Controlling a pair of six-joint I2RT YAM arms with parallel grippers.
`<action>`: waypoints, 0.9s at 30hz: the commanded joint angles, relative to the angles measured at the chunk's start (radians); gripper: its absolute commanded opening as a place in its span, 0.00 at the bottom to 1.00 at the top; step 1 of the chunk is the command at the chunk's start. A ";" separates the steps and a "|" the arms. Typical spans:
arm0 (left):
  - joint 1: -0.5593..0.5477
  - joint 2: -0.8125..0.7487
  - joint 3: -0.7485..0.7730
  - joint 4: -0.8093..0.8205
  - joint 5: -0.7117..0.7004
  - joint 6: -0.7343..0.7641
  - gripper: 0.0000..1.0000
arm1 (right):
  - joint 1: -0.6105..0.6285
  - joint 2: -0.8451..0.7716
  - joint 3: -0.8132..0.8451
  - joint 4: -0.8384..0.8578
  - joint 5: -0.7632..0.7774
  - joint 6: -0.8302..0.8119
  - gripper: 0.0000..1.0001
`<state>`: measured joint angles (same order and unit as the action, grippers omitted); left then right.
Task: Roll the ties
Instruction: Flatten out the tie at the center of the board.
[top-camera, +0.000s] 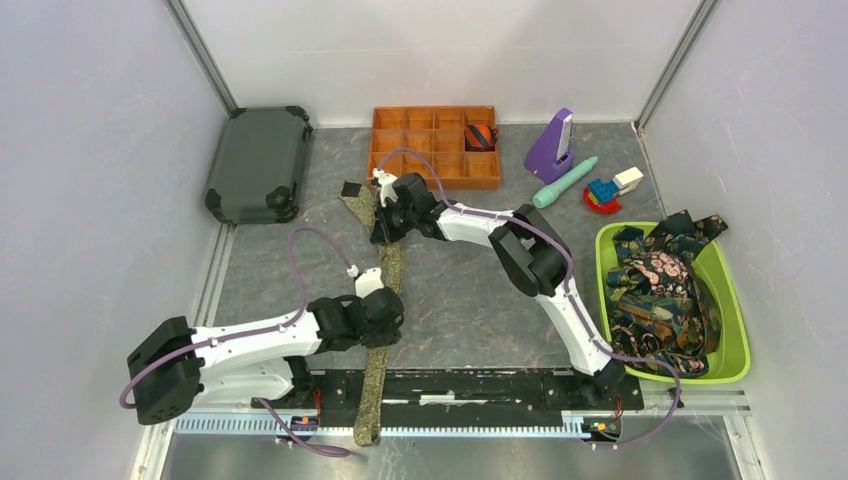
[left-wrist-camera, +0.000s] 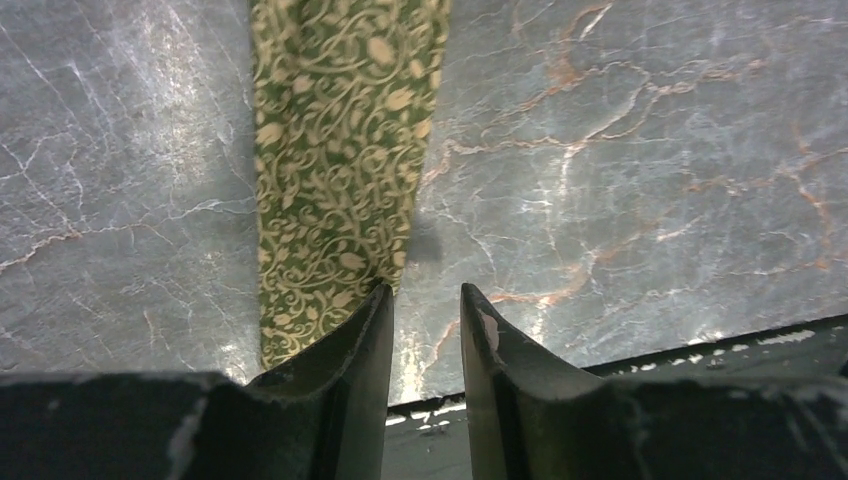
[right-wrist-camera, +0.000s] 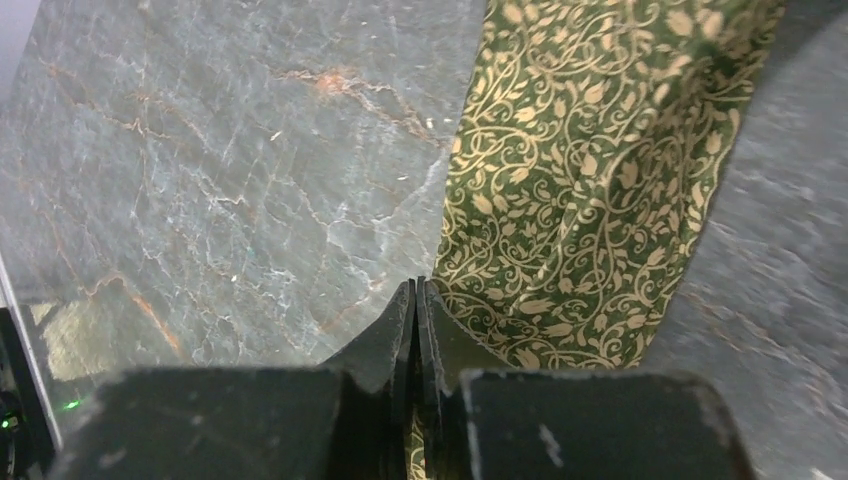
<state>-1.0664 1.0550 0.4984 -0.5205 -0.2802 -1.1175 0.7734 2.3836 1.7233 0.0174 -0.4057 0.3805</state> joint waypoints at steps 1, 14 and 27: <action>-0.012 0.032 -0.036 0.080 -0.045 -0.078 0.37 | -0.042 -0.056 -0.100 -0.004 0.127 -0.008 0.06; -0.013 0.059 -0.122 0.127 -0.102 -0.099 0.33 | -0.141 -0.426 -0.733 0.161 0.348 0.100 0.04; -0.005 0.097 -0.031 0.044 -0.228 0.019 0.33 | -0.177 -0.783 -1.154 0.117 0.747 0.337 0.06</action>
<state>-1.0790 1.1069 0.4351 -0.3725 -0.4088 -1.1870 0.6109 1.6569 0.6586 0.3107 0.1322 0.6495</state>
